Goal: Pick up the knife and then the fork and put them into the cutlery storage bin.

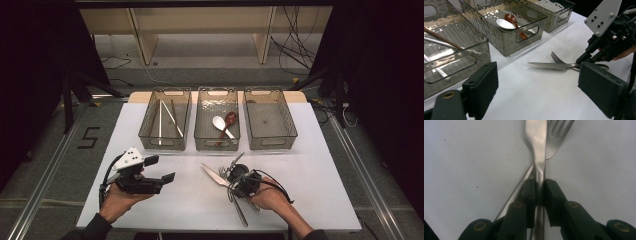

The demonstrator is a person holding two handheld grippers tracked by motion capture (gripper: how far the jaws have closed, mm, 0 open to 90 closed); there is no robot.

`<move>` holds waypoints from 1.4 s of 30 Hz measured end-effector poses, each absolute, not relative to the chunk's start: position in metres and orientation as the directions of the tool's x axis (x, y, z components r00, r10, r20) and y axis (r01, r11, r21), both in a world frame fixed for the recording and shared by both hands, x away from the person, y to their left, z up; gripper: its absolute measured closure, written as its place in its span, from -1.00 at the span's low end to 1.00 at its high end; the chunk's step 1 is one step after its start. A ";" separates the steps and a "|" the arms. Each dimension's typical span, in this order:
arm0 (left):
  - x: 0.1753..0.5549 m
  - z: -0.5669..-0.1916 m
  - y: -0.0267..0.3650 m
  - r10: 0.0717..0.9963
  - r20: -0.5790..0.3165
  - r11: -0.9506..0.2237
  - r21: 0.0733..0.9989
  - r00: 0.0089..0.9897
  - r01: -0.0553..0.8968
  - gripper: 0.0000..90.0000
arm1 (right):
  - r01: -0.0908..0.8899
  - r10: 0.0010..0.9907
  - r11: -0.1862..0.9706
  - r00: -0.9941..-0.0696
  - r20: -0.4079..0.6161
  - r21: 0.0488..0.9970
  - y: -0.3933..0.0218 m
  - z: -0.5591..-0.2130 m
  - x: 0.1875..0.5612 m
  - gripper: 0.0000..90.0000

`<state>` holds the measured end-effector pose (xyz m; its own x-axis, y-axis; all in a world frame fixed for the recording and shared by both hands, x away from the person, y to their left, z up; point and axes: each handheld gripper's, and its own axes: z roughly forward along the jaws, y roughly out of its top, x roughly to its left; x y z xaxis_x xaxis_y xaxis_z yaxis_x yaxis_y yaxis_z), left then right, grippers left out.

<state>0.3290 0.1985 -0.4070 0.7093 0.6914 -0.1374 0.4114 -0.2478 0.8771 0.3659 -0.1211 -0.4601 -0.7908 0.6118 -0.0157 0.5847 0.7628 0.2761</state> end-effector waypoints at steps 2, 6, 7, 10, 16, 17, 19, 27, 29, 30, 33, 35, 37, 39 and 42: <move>0.329 -0.407 0.199 0.690 -0.139 -0.247 0.877 0.710 0.412 -0.65 | 0.588 0.613 0.762 -0.790 -0.010 0.272 -0.121 -0.460 0.368 0.78; 0.329 -0.407 0.198 0.692 -0.138 -0.248 0.877 0.709 0.412 -0.65 | 0.590 0.613 0.762 -0.790 -0.004 0.269 -0.121 -0.460 0.368 0.78; 0.329 -0.407 0.198 0.691 -0.139 -0.247 0.877 0.709 0.413 -0.65 | 0.591 0.614 0.761 -0.789 -0.006 0.267 -0.121 -0.460 0.368 0.78; 0.329 -0.407 0.198 0.692 -0.136 -0.249 0.877 0.709 0.411 -0.65 | 0.586 0.611 0.764 -0.792 -0.010 0.272 -0.121 -0.460 0.368 0.79; 0.329 -0.407 0.199 0.694 -0.140 -0.241 0.880 0.706 0.410 -0.65 | 0.572 0.597 0.773 -0.802 -0.009 0.275 -0.122 -0.460 0.368 0.79; 0.329 -0.406 0.199 0.695 -0.138 -0.242 0.880 0.706 0.409 -0.65 | 0.570 0.596 0.773 -0.803 -0.012 0.277 -0.122 -0.459 0.368 0.80; 0.329 -0.406 0.199 0.695 -0.140 -0.239 0.880 0.705 0.410 -0.65 | 0.573 0.599 0.770 -0.801 -0.009 0.279 -0.121 -0.459 0.368 0.80; 0.330 -0.407 0.201 0.700 -0.143 -0.234 0.880 0.700 0.413 -0.65 | 0.576 0.613 0.747 -0.790 -0.009 0.331 -0.126 -0.452 0.368 0.80; 0.330 -0.407 0.201 0.700 -0.147 -0.230 0.880 0.699 0.415 -0.65 | 0.579 0.620 0.737 -0.785 -0.007 0.348 -0.127 -0.448 0.369 0.80; 0.330 -0.407 0.202 0.701 -0.147 -0.229 0.880 0.698 0.416 -0.64 | 0.582 0.622 0.731 -0.783 0.002 0.355 -0.129 -0.447 0.370 0.80; 0.331 -0.407 0.203 0.703 -0.152 -0.222 0.881 0.695 0.417 -0.65 | 0.583 0.631 0.717 -0.776 0.001 0.381 -0.132 -0.443 0.371 0.80; 0.331 -0.407 0.204 0.705 -0.153 -0.220 0.882 0.693 0.418 -0.64 | 0.589 0.640 0.701 -0.768 0.010 0.403 -0.136 -0.438 0.372 0.80; 0.331 -0.406 0.204 0.706 -0.153 -0.217 0.883 0.691 0.417 -0.65 | 0.590 0.650 0.685 -0.760 0.008 0.427 -0.139 -0.433 0.373 0.80; 0.331 -0.406 0.204 0.709 -0.156 -0.210 0.884 0.688 0.417 -0.65 | 0.594 0.661 0.666 -0.750 0.011 0.452 -0.143 -0.427 0.375 0.79; 0.331 -0.406 0.206 0.709 -0.157 -0.203 0.888 0.687 0.413 -0.65 | 0.599 0.680 0.630 -0.733 0.022 0.494 -0.151 -0.417 0.378 0.79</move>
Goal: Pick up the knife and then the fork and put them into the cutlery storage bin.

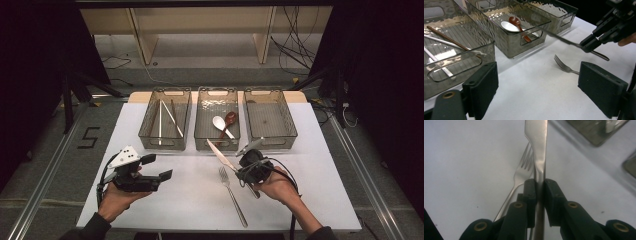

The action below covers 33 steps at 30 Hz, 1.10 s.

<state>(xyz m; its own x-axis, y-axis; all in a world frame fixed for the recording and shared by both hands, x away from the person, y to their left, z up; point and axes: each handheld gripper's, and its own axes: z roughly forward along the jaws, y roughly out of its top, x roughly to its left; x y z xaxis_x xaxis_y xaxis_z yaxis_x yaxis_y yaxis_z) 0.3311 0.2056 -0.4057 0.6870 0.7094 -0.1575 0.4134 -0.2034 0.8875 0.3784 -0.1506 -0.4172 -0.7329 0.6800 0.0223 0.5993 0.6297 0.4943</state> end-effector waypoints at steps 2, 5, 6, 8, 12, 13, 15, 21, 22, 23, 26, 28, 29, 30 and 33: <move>0.331 -0.406 0.206 0.713 -0.161 -0.195 0.890 0.683 0.412 -0.65 | 0.601 0.690 0.610 -0.723 0.026 0.516 -0.155 -0.411 0.380 0.79; 0.332 -0.406 0.206 0.715 -0.161 -0.190 0.892 0.681 0.411 -0.65 | 0.602 0.706 0.579 -0.707 0.031 0.550 -0.162 -0.401 0.384 0.79; 0.332 -0.406 0.206 0.716 -0.161 -0.188 0.893 0.680 0.409 -0.65 | 0.602 0.711 0.570 -0.703 0.032 0.559 -0.165 -0.399 0.386 0.79; 0.332 -0.406 0.207 0.717 -0.160 -0.187 0.893 0.679 0.408 -0.65 | 0.606 0.723 0.551 -0.690 0.034 0.574 -0.169 -0.393 0.389 0.79; 0.332 -0.406 0.208 0.720 -0.164 -0.179 0.895 0.674 0.409 -0.65 | 0.610 0.747 0.515 -0.664 0.034 0.602 -0.178 -0.384 0.398 0.79; 0.332 -0.406 0.208 0.721 -0.165 -0.177 0.895 0.673 0.409 -0.65 | 0.612 0.753 0.504 -0.657 0.036 0.610 -0.180 -0.382 0.401 0.79; 0.332 -0.406 0.209 0.723 -0.164 -0.176 0.896 0.671 0.408 -0.65 | 0.612 0.766 0.486 -0.643 0.033 0.624 -0.185 -0.377 0.406 0.80; 0.332 -0.406 0.209 0.729 -0.165 -0.167 0.899 0.665 0.405 -0.65 | 0.619 0.796 0.441 -0.605 0.036 0.650 -0.195 -0.368 0.422 0.79; 0.332 -0.406 0.210 0.728 -0.161 -0.171 0.899 0.666 0.404 -0.65 | 0.622 0.800 0.433 -0.598 0.039 0.652 -0.196 -0.367 0.424 0.80; 0.332 -0.406 0.210 0.729 -0.163 -0.169 0.899 0.665 0.405 -0.65 | 0.623 0.803 0.427 -0.594 0.041 0.656 -0.197 -0.365 0.426 0.79; 0.332 -0.406 0.211 0.729 -0.161 -0.169 0.900 0.666 0.403 -0.65 | 0.626 0.814 0.411 -0.579 0.042 0.663 -0.200 -0.362 0.432 0.79; 0.332 -0.406 0.211 0.728 -0.161 -0.170 0.899 0.666 0.403 -0.65 | 0.628 0.821 0.397 -0.569 0.047 0.669 -0.202 -0.360 0.437 0.79; 0.332 -0.406 0.211 0.729 -0.160 -0.170 0.900 0.666 0.402 -0.65 | 0.628 0.825 0.389 -0.564 0.049 0.674 -0.203 -0.360 0.439 0.79; 0.332 -0.406 0.211 0.729 -0.161 -0.168 0.900 0.665 0.402 -0.65 | 0.629 0.828 0.384 -0.559 0.051 0.676 -0.204 -0.358 0.442 0.79; 0.332 -0.406 0.211 0.730 -0.161 -0.167 0.901 0.665 0.401 -0.65 | 0.638 0.839 0.364 -0.540 0.057 0.679 -0.206 -0.356 0.449 0.79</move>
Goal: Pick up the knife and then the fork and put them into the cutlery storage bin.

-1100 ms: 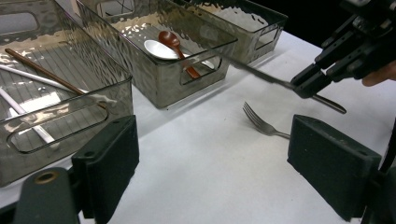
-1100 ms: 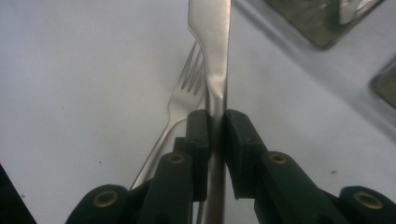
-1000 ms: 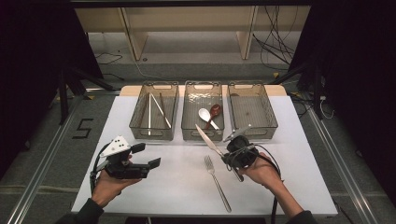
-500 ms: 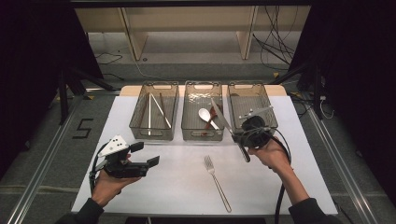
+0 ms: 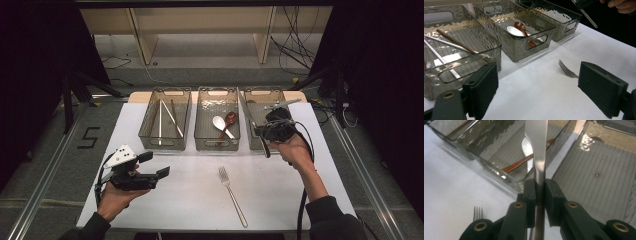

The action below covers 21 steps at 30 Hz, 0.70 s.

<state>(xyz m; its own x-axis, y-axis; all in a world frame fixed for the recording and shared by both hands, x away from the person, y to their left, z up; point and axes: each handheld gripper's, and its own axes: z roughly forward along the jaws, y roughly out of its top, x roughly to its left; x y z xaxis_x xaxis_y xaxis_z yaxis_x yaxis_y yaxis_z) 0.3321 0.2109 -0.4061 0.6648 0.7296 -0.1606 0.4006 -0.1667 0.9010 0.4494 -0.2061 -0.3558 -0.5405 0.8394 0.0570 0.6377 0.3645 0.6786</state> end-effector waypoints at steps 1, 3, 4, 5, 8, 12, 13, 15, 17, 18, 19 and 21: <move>0.332 -0.406 0.211 0.729 -0.160 -0.168 0.901 0.665 0.401 -0.65 | 0.640 0.842 0.360 -0.536 0.058 0.679 -0.207 -0.355 0.452 0.79; 0.332 -0.406 0.211 0.729 -0.161 -0.166 0.901 0.666 0.400 -0.65 | 0.642 0.850 0.351 -0.524 0.056 0.681 -0.209 -0.354 0.457 0.79; 0.332 -0.406 0.211 0.729 -0.160 -0.168 0.901 0.666 0.400 -0.65 | 0.645 0.853 0.346 -0.519 0.057 0.682 -0.209 -0.354 0.459 0.79; 0.332 -0.406 0.211 0.729 -0.159 -0.169 0.901 0.666 0.400 -0.65 | 0.648 0.856 0.340 -0.513 0.060 0.682 -0.210 -0.353 0.462 0.79; 0.332 -0.406 0.211 0.729 -0.160 -0.167 0.901 0.666 0.400 -0.65 | 0.655 0.867 0.327 -0.495 0.060 0.682 -0.212 -0.352 0.468 0.79; 0.332 -0.406 0.210 0.728 -0.161 -0.167 0.901 0.666 0.400 -0.65 | 0.661 0.879 0.310 -0.473 0.059 0.683 -0.215 -0.350 0.478 0.79; 0.332 -0.406 0.210 0.728 -0.162 -0.166 0.901 0.666 0.400 -0.65 | 0.662 0.882 0.307 -0.467 0.057 0.684 -0.216 -0.350 0.481 0.79; 0.332 -0.406 0.210 0.727 -0.157 -0.174 0.900 0.669 0.400 -0.65 | 0.667 0.888 0.299 -0.456 0.057 0.683 -0.218 -0.350 0.487 0.79; 0.332 -0.406 0.210 0.728 -0.161 -0.167 0.901 0.667 0.400 -0.65 | 0.670 0.895 0.289 -0.442 0.054 0.683 -0.220 -0.349 0.491 0.79; 0.332 -0.406 0.210 0.728 -0.160 -0.168 0.901 0.667 0.400 -0.65 | 0.673 0.899 0.281 -0.434 0.058 0.684 -0.221 -0.349 0.494 0.79; 0.332 -0.406 0.211 0.727 -0.158 -0.173 0.900 0.669 0.400 -0.65 | 0.673 0.903 0.274 -0.426 0.057 0.687 -0.222 -0.348 0.496 0.79; 0.332 -0.406 0.210 0.727 -0.161 -0.168 0.901 0.667 0.400 -0.65 | 0.678 0.909 0.261 -0.412 0.061 0.687 -0.224 -0.347 0.500 0.79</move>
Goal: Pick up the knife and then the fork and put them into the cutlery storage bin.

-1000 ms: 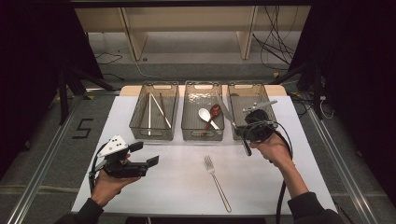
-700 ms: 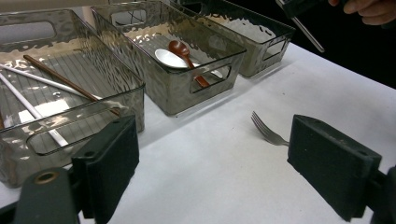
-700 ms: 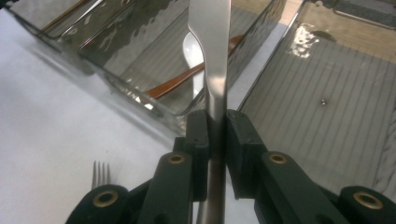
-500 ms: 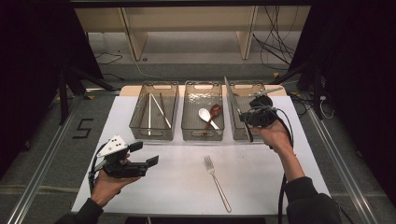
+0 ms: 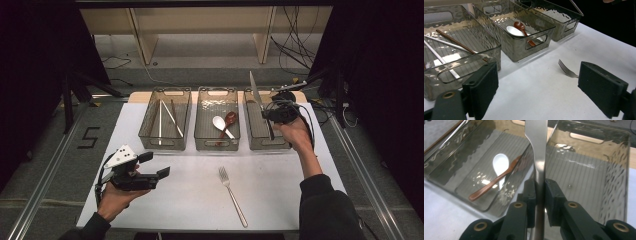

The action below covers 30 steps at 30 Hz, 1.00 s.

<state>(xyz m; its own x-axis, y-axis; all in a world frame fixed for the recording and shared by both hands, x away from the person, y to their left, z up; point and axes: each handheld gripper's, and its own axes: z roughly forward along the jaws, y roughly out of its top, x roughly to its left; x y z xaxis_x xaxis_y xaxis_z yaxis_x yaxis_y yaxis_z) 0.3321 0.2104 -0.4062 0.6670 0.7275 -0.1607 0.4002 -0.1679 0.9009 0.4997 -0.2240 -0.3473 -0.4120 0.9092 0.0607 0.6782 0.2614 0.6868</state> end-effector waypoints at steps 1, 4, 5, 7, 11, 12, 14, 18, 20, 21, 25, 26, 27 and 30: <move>0.332 -0.406 0.210 0.728 -0.161 -0.166 0.901 0.667 0.400 -0.65 | 0.680 0.912 0.257 -0.406 0.061 0.687 -0.225 -0.347 0.502 0.79; 0.332 -0.406 0.210 0.726 -0.162 -0.168 0.900 0.668 0.401 -0.65 | 0.685 0.921 0.242 -0.385 0.060 0.688 -0.226 -0.348 0.507 0.79; 0.332 -0.406 0.210 0.727 -0.162 -0.167 0.900 0.667 0.402 -0.65 | 0.687 0.924 0.234 -0.378 0.063 0.688 -0.226 -0.349 0.509 0.79; 0.332 -0.406 0.210 0.726 -0.159 -0.172 0.900 0.669 0.400 -0.65 | 0.694 0.930 0.222 -0.363 0.066 0.685 -0.226 -0.350 0.513 0.79; 0.332 -0.406 0.210 0.726 -0.161 -0.168 0.901 0.668 0.399 -0.65 | 0.705 0.939 0.202 -0.337 0.070 0.679 -0.226 -0.353 0.520 0.79; 0.332 -0.406 0.210 0.726 -0.161 -0.168 0.901 0.669 0.399 -0.65 | 0.707 0.940 0.199 -0.334 0.072 0.679 -0.225 -0.354 0.521 0.79; 0.332 -0.406 0.210 0.726 -0.162 -0.167 0.901 0.669 0.400 -0.65 | 0.710 0.942 0.197 -0.329 0.072 0.676 -0.224 -0.356 0.523 0.79; 0.332 -0.406 0.210 0.726 -0.162 -0.166 0.902 0.668 0.399 -0.65 | 0.715 0.945 0.189 -0.319 0.073 0.674 -0.222 -0.358 0.526 0.79; 0.332 -0.406 0.210 0.726 -0.162 -0.166 0.902 0.668 0.399 -0.65 | 0.717 0.946 0.187 -0.315 0.073 0.671 -0.221 -0.359 0.528 0.79; 0.332 -0.406 0.210 0.726 -0.157 -0.171 0.902 0.670 0.397 -0.65 | 0.719 0.947 0.184 -0.312 0.074 0.671 -0.221 -0.360 0.529 0.79; 0.332 -0.406 0.210 0.725 -0.157 -0.172 0.902 0.671 0.397 -0.65 | 0.725 0.951 0.170 -0.298 0.082 0.667 -0.220 -0.361 0.534 0.79; 0.332 -0.406 0.210 0.725 -0.156 -0.173 0.902 0.671 0.397 -0.65 | 0.726 0.952 0.169 -0.296 0.081 0.667 -0.220 -0.361 0.535 0.79; 0.332 -0.406 0.210 0.725 -0.157 -0.173 0.902 0.671 0.397 -0.65 | 0.729 0.953 0.167 -0.292 0.082 0.664 -0.219 -0.361 0.536 0.79; 0.332 -0.406 0.210 0.724 -0.157 -0.172 0.902 0.671 0.396 -0.65 | 0.731 0.954 0.170 -0.290 0.075 0.661 -0.218 -0.362 0.539 0.79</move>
<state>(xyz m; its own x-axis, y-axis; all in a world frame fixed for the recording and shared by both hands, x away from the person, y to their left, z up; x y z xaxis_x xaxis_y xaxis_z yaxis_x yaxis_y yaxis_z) 0.3317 0.2100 -0.4057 0.6713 0.7243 -0.1570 0.3960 -0.1715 0.9021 0.5389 -0.2179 -0.3620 -0.2900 0.9541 0.0750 0.7307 0.1701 0.6612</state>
